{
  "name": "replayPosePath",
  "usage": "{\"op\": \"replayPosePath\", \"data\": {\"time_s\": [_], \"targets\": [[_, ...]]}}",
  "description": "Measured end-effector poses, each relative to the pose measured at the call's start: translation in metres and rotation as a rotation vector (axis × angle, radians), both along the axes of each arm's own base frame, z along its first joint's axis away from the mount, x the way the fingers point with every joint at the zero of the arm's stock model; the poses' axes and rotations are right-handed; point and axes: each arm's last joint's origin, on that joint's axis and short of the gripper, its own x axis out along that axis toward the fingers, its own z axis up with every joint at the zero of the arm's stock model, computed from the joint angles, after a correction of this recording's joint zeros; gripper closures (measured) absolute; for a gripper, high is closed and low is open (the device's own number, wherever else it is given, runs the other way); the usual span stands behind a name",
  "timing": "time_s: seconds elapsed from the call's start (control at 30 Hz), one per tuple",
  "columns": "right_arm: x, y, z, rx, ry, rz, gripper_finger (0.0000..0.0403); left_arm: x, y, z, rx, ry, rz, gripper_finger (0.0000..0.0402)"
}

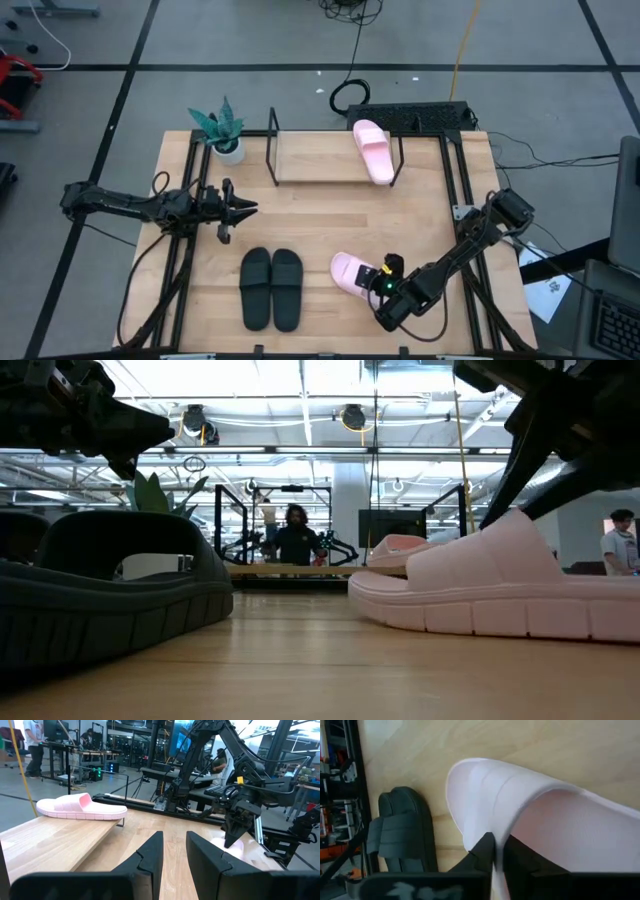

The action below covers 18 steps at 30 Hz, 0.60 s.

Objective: Pick and place slides into the shelf
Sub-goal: Put the pink slipper on the shelf

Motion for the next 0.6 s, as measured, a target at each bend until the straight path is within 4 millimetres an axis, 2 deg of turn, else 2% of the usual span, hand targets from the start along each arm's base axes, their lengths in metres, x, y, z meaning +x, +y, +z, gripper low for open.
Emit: {"op": "replayPosePath", "data": {"time_s": [0.13, 0.3, 0.6], "targets": [[0.005, -0.007, 0.001, -0.058, -0.035, -0.03, 0.0396, 0.0, 0.0, 0.0, 0.0, 0.0, 0.0, 0.0314], [0.02, -0.027, 0.006, -0.203, -0.145, -0.128, 0.0399, 0.0, 0.0, 0.0, 0.0, 0.0, 0.0, 0.0314], [0.066, -0.09, 0.025, -0.537, -0.346, -0.41, 0.0401, 0.0, 0.0, 0.0, 0.0, -0.001, 0.002, 0.0314]]}}
